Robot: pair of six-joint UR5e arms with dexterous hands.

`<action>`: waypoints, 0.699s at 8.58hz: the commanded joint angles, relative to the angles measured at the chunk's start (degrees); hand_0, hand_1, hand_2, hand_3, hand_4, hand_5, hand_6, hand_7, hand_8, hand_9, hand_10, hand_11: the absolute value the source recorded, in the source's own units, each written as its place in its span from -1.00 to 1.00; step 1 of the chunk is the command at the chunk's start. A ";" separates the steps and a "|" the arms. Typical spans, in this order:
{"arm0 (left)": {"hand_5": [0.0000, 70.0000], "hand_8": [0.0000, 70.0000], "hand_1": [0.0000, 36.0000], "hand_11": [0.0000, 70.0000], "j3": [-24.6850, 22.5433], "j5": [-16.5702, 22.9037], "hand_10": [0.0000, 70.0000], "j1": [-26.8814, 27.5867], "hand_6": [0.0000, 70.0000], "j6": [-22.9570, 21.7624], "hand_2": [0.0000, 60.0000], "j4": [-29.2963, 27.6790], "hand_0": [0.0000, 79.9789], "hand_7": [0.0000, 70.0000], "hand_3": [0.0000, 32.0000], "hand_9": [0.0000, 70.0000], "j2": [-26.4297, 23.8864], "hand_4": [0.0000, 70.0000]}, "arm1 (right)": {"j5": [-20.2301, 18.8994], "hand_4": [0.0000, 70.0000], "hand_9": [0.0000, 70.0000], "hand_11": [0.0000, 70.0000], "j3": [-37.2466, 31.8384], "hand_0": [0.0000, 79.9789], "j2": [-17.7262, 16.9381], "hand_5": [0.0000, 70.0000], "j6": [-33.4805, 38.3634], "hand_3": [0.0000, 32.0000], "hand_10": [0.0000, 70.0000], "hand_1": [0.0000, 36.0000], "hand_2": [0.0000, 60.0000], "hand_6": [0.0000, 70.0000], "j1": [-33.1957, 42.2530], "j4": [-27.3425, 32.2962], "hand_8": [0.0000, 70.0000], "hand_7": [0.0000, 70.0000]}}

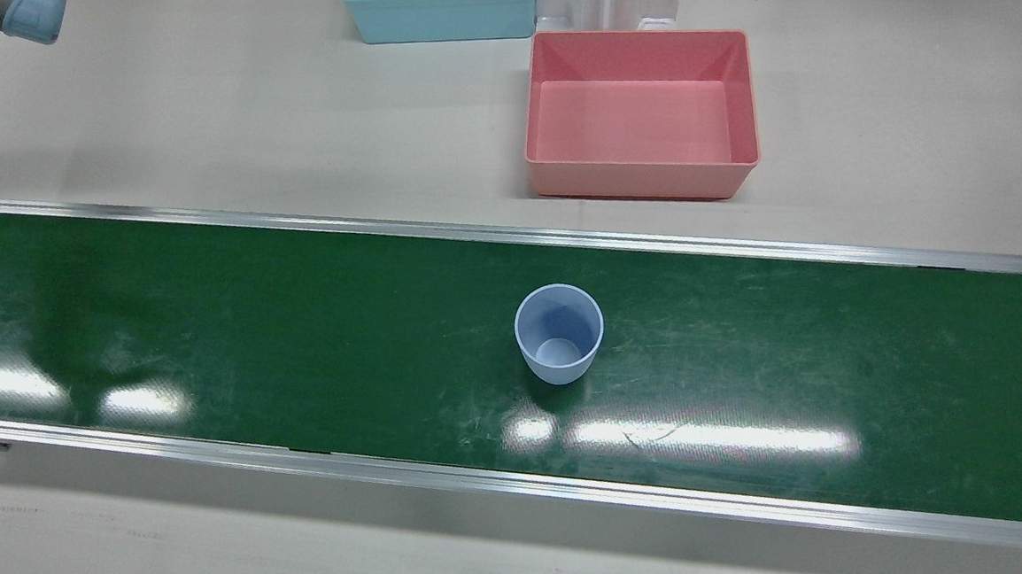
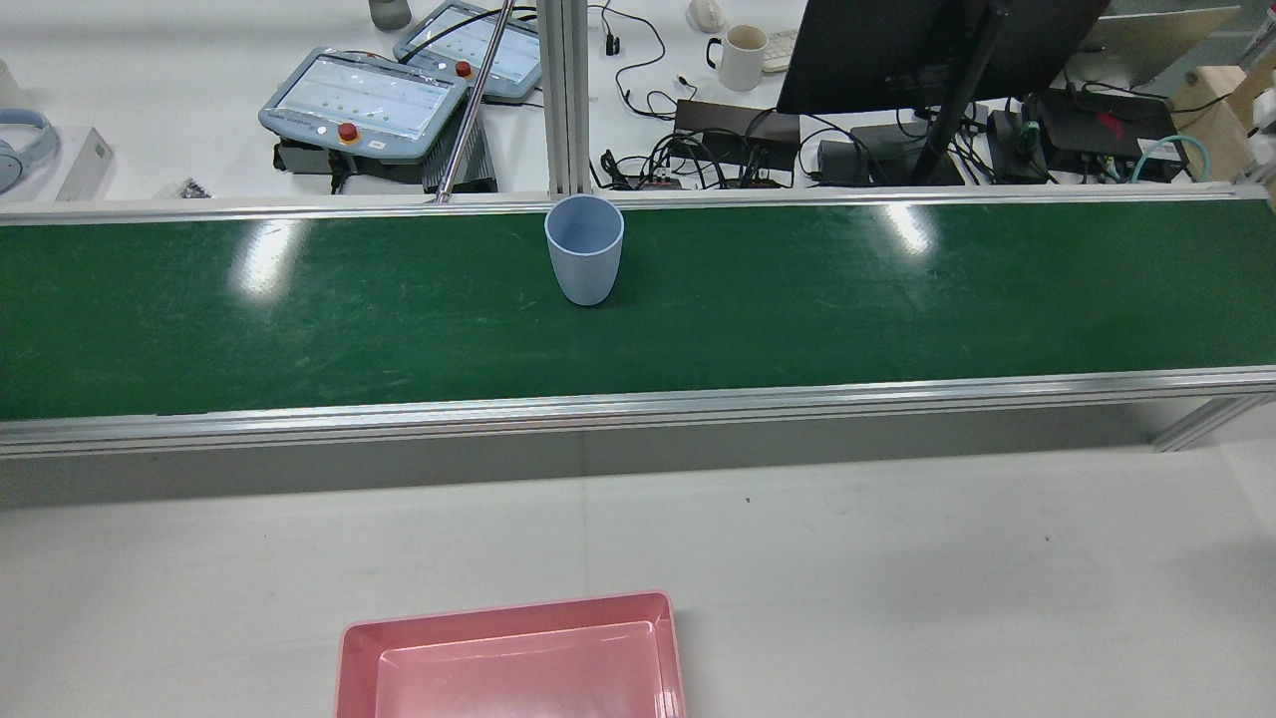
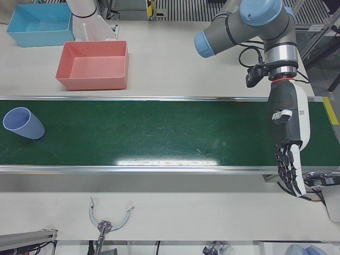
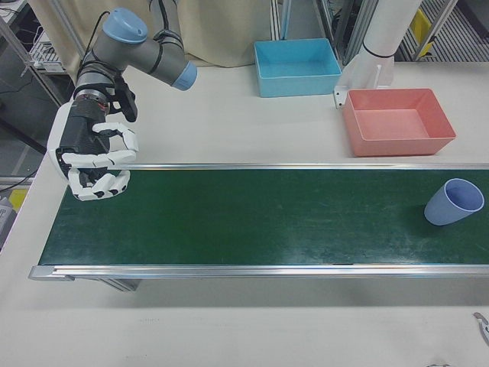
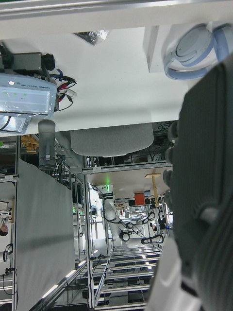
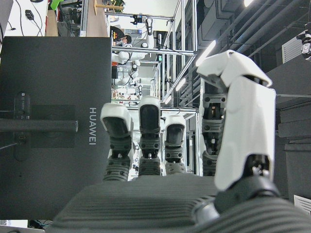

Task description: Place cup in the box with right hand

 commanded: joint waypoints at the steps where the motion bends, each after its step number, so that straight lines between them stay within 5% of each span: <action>1: -1.00 -1.00 -1.00 -1.00 -0.01 0.00 -1.00 0.00 -1.00 0.00 -1.00 0.00 -1.00 -1.00 -1.00 -1.00 0.00 -1.00 | 0.00 0.81 0.59 0.78 0.08 0.52 0.00 -0.63 -0.06 -1.00 0.25 0.54 0.20 -0.37 -0.06 -0.03 0.09 1.00; 2: -1.00 -1.00 -1.00 -1.00 0.07 0.00 -1.00 0.00 -1.00 0.00 -1.00 0.00 -1.00 -1.00 -1.00 -1.00 0.00 -1.00 | 0.00 0.89 0.63 0.81 -0.18 0.51 0.26 -0.63 -0.15 -1.00 0.27 0.51 0.21 -0.35 -0.06 -0.03 0.12 1.00; 4: -1.00 -1.00 -1.00 -1.00 -0.01 0.00 -1.00 0.00 -1.00 0.00 -1.00 0.00 -1.00 -1.00 -1.00 -1.00 0.00 -1.00 | -0.09 0.96 0.79 1.00 -1.15 0.30 0.26 -0.65 -0.15 -1.00 0.55 0.14 0.37 -0.30 -0.15 0.06 0.23 1.00; 6: -1.00 -1.00 -1.00 -1.00 -0.01 0.00 -1.00 0.00 -1.00 0.00 -1.00 0.00 -1.00 -1.00 -1.00 -1.00 0.00 -1.00 | -0.09 1.00 0.81 1.00 -2.19 0.35 1.31 -0.63 -0.24 -1.00 0.56 0.23 0.38 -0.29 -0.41 -0.20 0.25 1.00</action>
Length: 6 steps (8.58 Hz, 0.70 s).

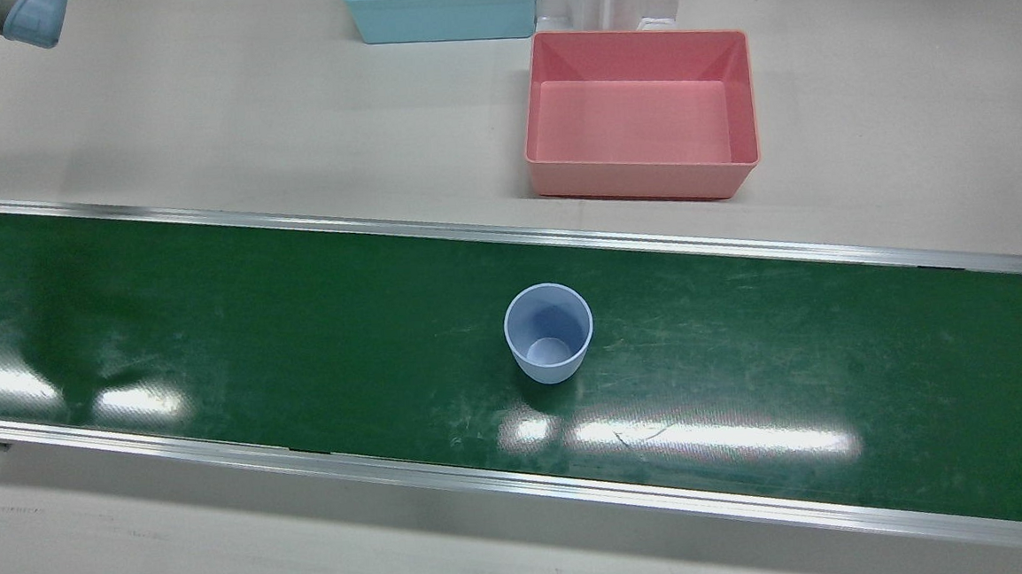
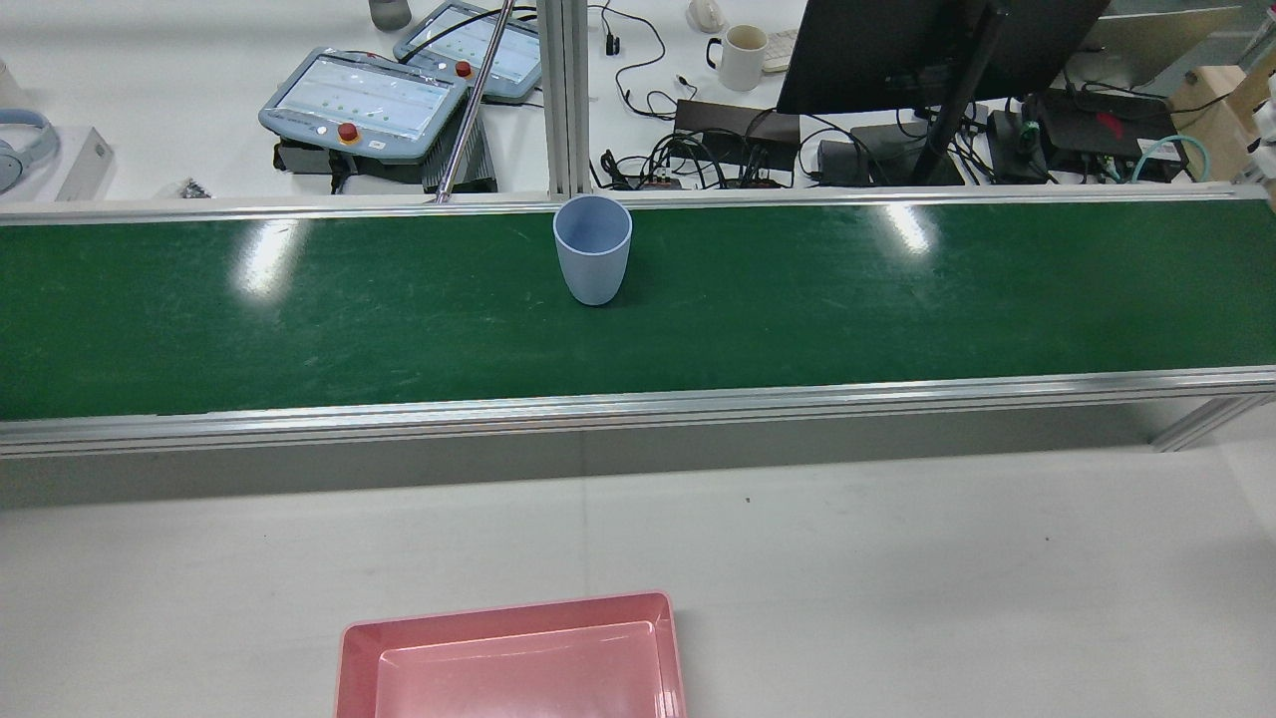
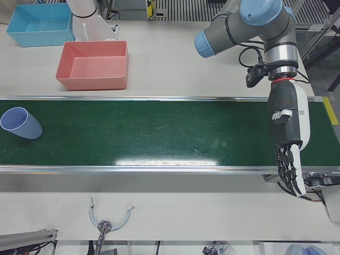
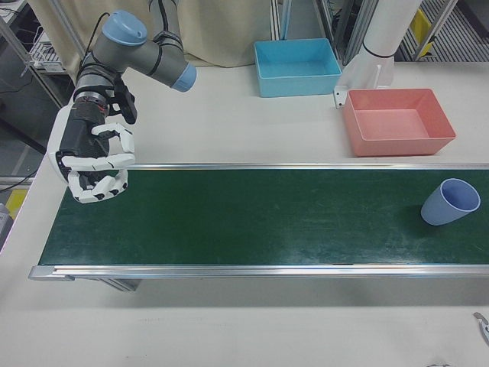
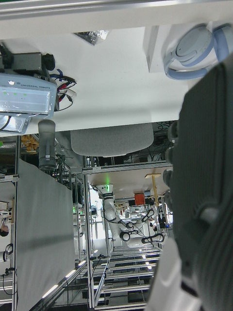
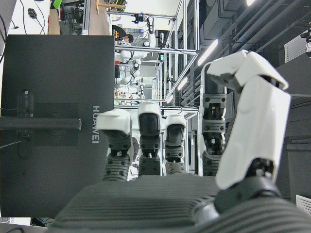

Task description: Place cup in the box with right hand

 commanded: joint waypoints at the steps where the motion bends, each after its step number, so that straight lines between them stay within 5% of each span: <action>1: -1.00 -1.00 -1.00 -1.00 0.07 0.00 -1.00 0.00 -1.00 0.00 -1.00 0.00 -1.00 -1.00 -1.00 -1.00 0.00 -1.00 | -0.03 0.80 0.60 0.93 -0.35 0.45 1.18 -0.63 0.32 -1.00 0.35 0.44 0.27 -0.37 -0.07 -0.50 0.11 1.00; 6: -1.00 -1.00 -1.00 -1.00 0.07 0.00 -1.00 0.00 -1.00 0.00 -1.00 0.00 -1.00 -1.00 -1.00 -1.00 0.00 -1.00 | -0.03 0.84 0.53 0.70 -0.08 0.49 1.35 -0.64 0.67 -1.00 0.19 0.49 0.22 -0.39 -0.50 -0.33 0.06 1.00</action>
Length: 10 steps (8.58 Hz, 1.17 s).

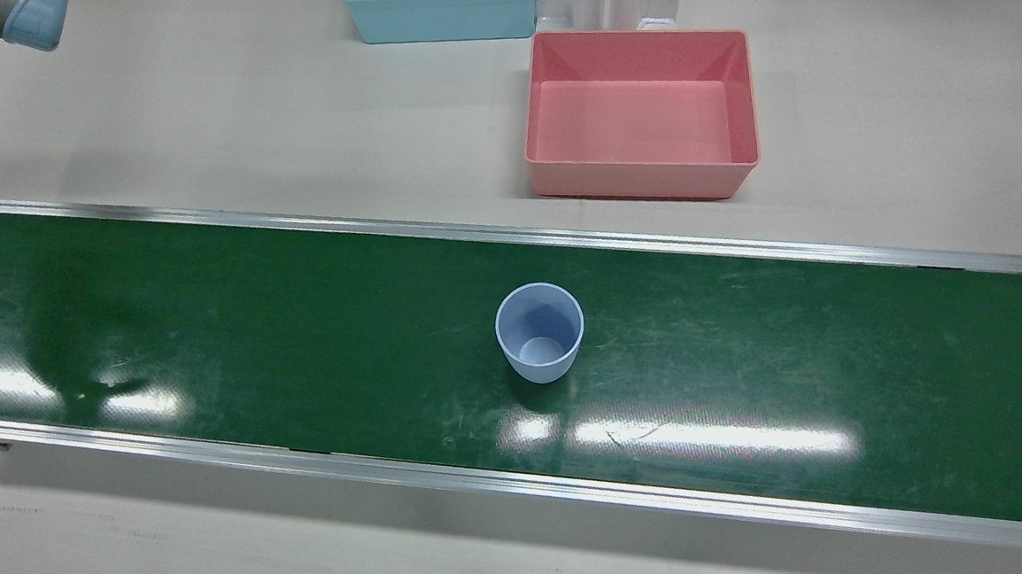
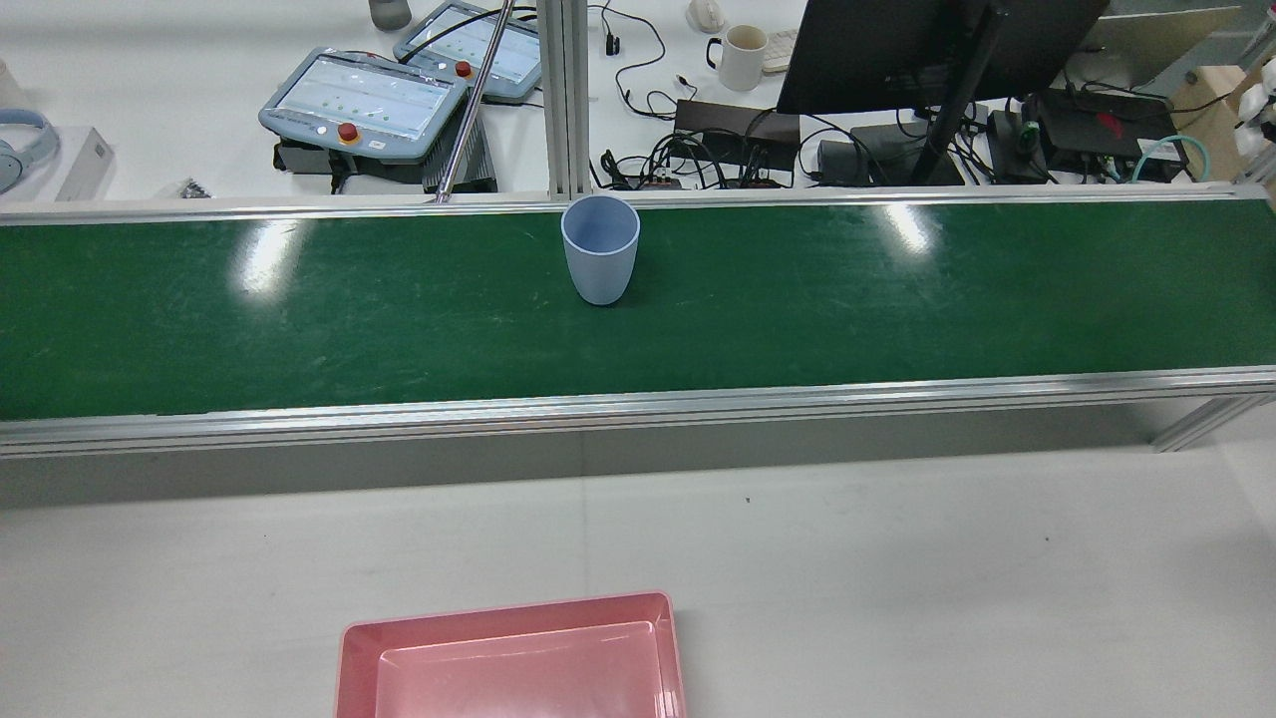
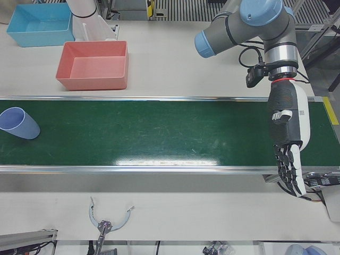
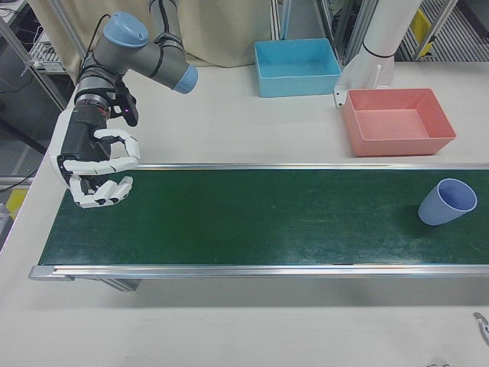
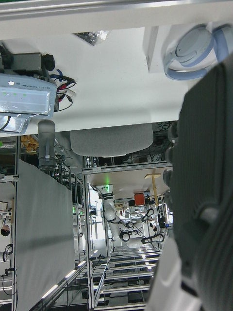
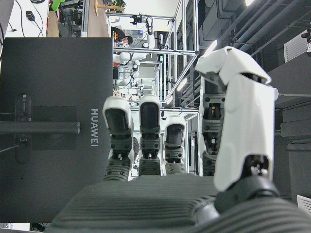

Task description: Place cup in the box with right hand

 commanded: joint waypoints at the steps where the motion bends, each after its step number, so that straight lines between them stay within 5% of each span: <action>1: -1.00 -1.00 -1.00 -1.00 -0.08 0.00 -1.00 0.09 -1.00 0.00 -1.00 -0.09 -1.00 -1.00 -1.00 -1.00 0.00 -1.00 | -0.61 0.84 0.54 0.69 0.40 0.49 0.57 -0.64 -0.03 -1.00 0.19 0.51 0.24 -0.37 -0.96 0.12 0.07 1.00; 3: -1.00 -1.00 -1.00 -1.00 -0.08 0.00 -1.00 0.00 -1.00 0.00 -1.00 -0.09 -1.00 -1.00 -1.00 -1.00 0.00 -1.00 | -0.70 1.00 0.55 0.49 7.25 0.53 -0.48 -0.65 5.45 -1.00 0.04 0.64 0.43 -0.32 1.24 -0.76 0.05 1.00; 4: -1.00 -1.00 -1.00 -1.00 0.00 0.00 -1.00 0.00 -1.00 0.00 -1.00 -0.18 -1.00 -1.00 -1.00 -1.00 0.00 -1.00 | -0.27 0.91 0.55 0.55 6.22 0.51 -0.49 -0.65 7.59 -1.00 0.09 0.60 0.36 -0.33 -0.42 -0.76 0.06 1.00; 10: -1.00 -1.00 -1.00 -1.00 -0.08 0.00 -1.00 0.00 -1.00 0.09 -1.00 -0.26 -1.00 -1.00 -1.00 -1.00 0.00 -1.00 | 0.00 0.73 0.66 0.60 4.98 0.50 2.32 -0.63 0.67 -1.00 0.12 0.60 0.38 -0.30 -4.13 -0.32 0.14 1.00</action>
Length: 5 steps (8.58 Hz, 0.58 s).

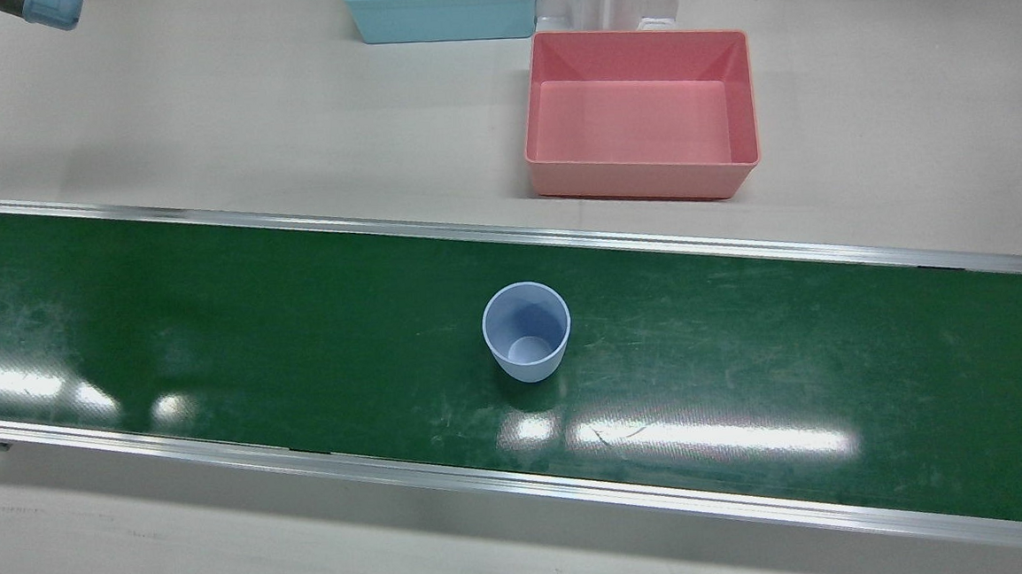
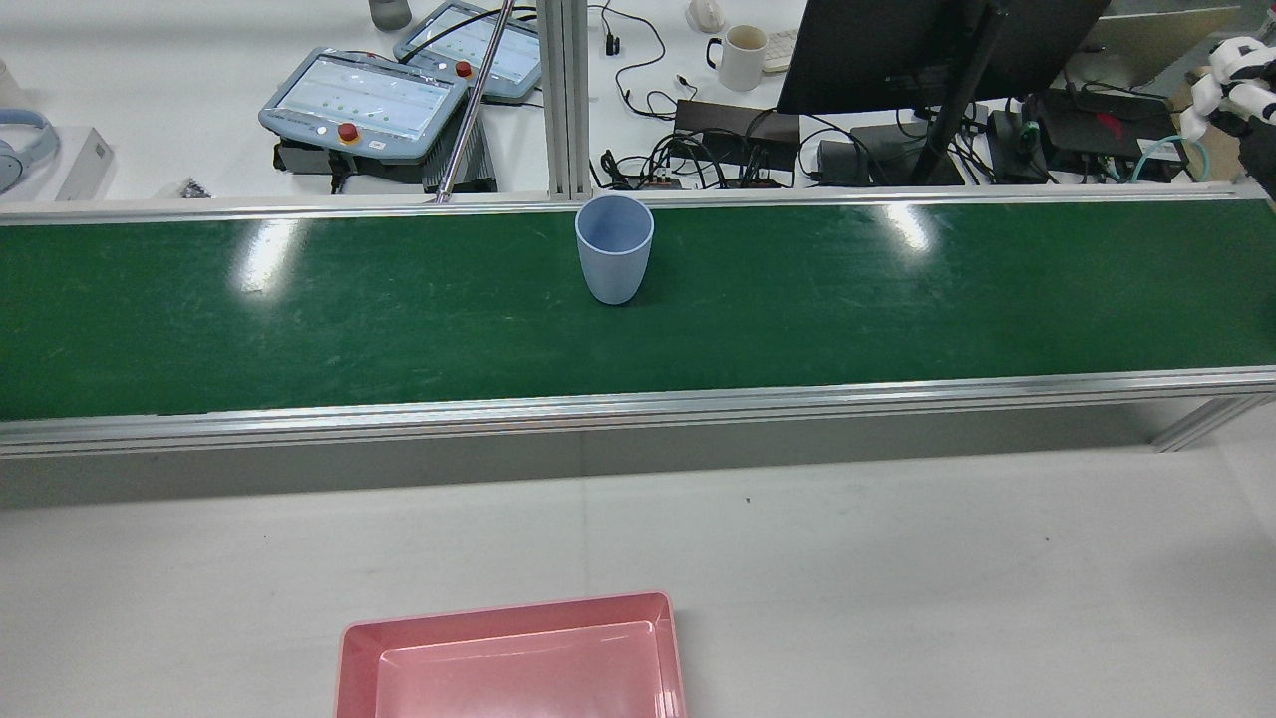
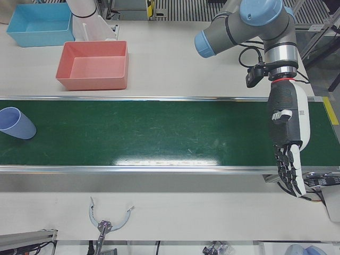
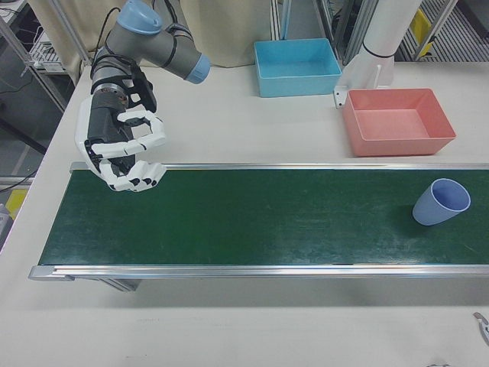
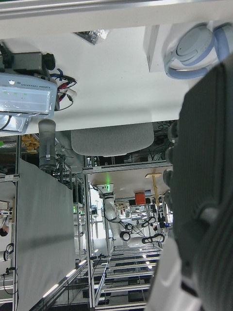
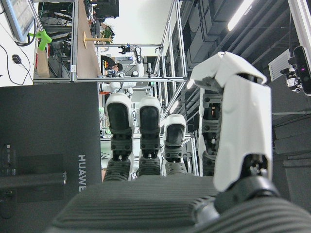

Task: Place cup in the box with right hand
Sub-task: 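Swing the right hand in over the belt toward the blue cup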

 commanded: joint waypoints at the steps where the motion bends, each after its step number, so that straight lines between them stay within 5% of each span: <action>1: -1.00 -1.00 -1.00 -1.00 -0.07 0.00 -1.00 0.09 -1.00 0.06 -1.00 -0.07 -1.00 -1.00 -1.00 -1.00 0.00 -1.00 | -0.15 0.89 0.66 0.49 -0.36 0.54 3.83 -0.63 -1.59 -1.00 0.03 0.71 0.49 -0.29 -1.72 -0.46 0.13 1.00; 2: -1.00 -1.00 -1.00 -1.00 -0.07 0.00 -1.00 0.00 -1.00 0.06 -1.00 -0.07 -1.00 -1.00 -1.00 -1.00 0.00 -1.00 | -0.15 1.00 0.63 0.29 0.16 0.58 5.24 -0.65 -5.34 -1.00 -0.12 0.82 0.63 -0.28 -1.91 -2.29 0.09 1.00; 3: -1.00 -1.00 -1.00 -1.00 -0.07 0.00 -1.00 0.00 -1.00 -0.03 -1.00 -0.07 -1.00 -1.00 -1.00 -1.00 0.00 -1.00 | 0.20 1.00 0.60 0.17 0.51 0.55 5.34 -0.67 -8.25 -1.00 -0.21 0.72 0.48 -0.29 -2.34 -7.01 0.06 1.00; 5: -1.00 -1.00 -1.00 -1.00 -0.07 0.00 -1.00 0.00 -1.00 -0.03 -1.00 -0.07 -1.00 -1.00 -1.00 -1.00 0.00 -1.00 | 7.29 1.00 0.49 -0.08 -1.50 0.37 6.73 -0.78 -9.42 -1.00 -0.37 0.10 -0.16 -0.33 -11.80 -8.90 -0.05 1.00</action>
